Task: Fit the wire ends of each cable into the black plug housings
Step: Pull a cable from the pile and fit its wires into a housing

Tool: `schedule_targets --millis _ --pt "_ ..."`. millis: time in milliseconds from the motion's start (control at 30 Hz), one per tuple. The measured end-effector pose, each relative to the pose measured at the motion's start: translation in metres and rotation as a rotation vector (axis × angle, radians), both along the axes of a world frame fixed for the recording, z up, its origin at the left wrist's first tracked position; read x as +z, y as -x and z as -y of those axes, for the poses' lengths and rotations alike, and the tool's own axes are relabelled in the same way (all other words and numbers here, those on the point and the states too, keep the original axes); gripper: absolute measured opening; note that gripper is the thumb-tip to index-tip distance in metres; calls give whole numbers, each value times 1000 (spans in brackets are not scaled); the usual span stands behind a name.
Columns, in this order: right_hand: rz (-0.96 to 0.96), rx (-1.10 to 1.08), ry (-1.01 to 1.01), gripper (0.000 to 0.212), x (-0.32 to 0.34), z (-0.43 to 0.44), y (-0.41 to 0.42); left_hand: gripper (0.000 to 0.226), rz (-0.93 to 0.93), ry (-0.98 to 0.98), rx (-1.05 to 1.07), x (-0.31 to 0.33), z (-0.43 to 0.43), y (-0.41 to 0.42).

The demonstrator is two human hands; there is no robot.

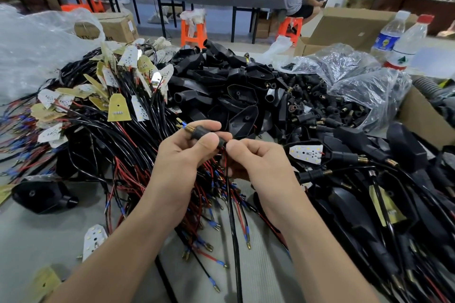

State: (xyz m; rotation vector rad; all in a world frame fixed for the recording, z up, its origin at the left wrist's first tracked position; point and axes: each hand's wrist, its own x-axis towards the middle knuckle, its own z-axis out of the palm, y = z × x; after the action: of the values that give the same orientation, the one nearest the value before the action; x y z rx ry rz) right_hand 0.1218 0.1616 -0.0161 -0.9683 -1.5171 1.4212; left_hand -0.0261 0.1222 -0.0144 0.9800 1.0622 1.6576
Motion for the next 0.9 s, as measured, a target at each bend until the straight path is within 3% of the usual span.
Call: schedule_targets --millis 100,200,433,533,667,767,900 --pt "62 92 -34 17 1 2 0 20 -3 -19 55 -1 -1 1" --pt "91 17 -89 21 1 3 1 18 14 1 -23 1 1 -1" --pt "91 13 -61 20 4 3 -2 19 -198 28 29 2 2 2" --pt "41 99 -7 15 5 4 -2 15 -187 22 131 -2 0 2" --pt "221 269 -11 17 3 5 -2 17 -133 9 195 -2 -4 3" --pt "190 198 -12 16 1 2 0 14 -103 16 131 0 -4 7" --pt "76 93 -9 11 -2 1 -1 23 -267 35 -56 2 -3 8"
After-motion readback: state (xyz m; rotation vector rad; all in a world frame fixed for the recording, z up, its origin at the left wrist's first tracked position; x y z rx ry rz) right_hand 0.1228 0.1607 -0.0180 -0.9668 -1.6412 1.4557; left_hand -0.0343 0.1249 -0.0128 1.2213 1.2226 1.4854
